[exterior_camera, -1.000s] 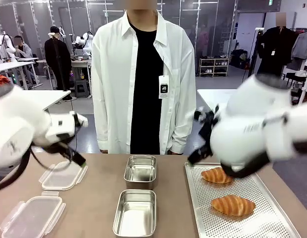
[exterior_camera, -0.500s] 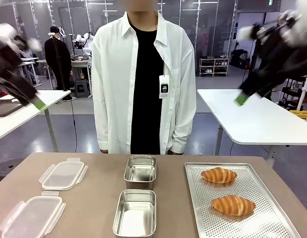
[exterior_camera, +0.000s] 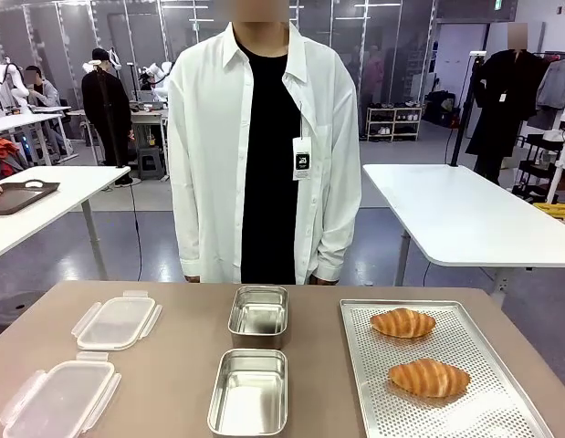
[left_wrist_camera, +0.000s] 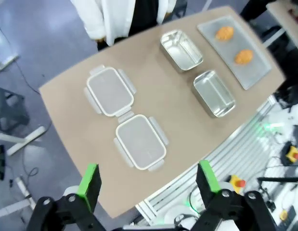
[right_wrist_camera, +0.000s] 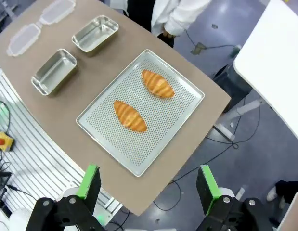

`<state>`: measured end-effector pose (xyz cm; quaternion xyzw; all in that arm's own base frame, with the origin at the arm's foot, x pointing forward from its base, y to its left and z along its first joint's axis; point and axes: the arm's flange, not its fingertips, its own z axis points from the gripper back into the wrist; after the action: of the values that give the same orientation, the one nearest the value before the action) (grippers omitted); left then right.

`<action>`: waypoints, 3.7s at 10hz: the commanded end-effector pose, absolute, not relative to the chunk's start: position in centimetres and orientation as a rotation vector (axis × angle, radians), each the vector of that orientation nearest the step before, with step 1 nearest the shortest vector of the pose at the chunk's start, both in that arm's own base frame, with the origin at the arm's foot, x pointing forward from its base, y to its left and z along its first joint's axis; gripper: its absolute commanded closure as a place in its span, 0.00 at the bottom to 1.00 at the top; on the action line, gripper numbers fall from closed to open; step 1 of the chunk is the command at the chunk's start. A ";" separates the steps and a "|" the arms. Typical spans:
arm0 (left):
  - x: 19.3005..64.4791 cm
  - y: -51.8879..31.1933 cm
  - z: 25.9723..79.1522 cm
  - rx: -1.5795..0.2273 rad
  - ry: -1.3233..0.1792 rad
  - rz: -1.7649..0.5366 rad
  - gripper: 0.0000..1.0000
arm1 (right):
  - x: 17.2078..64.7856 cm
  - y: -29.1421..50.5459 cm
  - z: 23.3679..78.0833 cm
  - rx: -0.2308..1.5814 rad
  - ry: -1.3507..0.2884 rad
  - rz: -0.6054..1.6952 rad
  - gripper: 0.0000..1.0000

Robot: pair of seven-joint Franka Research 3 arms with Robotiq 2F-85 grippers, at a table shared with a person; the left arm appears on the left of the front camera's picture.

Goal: Place the bread into the airtight container.
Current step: Pick up a Butter Roll and place it into an empty Airtight Container.

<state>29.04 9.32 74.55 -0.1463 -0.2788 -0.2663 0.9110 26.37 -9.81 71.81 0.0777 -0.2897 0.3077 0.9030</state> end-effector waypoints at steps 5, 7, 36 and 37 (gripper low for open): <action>29.0 9.3 74.6 -0.302 -0.575 -0.549 0.00 | 26.4 -9.8 71.8 0.161 -0.599 0.636 0.00; 29.0 9.3 74.6 -0.302 -0.575 -0.549 0.00 | 26.4 -9.8 71.8 0.161 -0.599 0.636 0.00; 29.0 9.3 74.6 -0.302 -0.575 -0.549 0.00 | 42.1 6.2 32.2 0.000 -0.137 1.389 0.00; 29.0 9.3 74.6 -0.302 -0.575 -0.549 0.00 | 42.4 6.3 31.8 0.006 -0.141 1.405 0.00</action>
<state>29.09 9.24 74.32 -0.1527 -0.2799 -0.2575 0.9121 41.57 6.53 32.31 -0.0027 -0.0547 0.6329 0.7723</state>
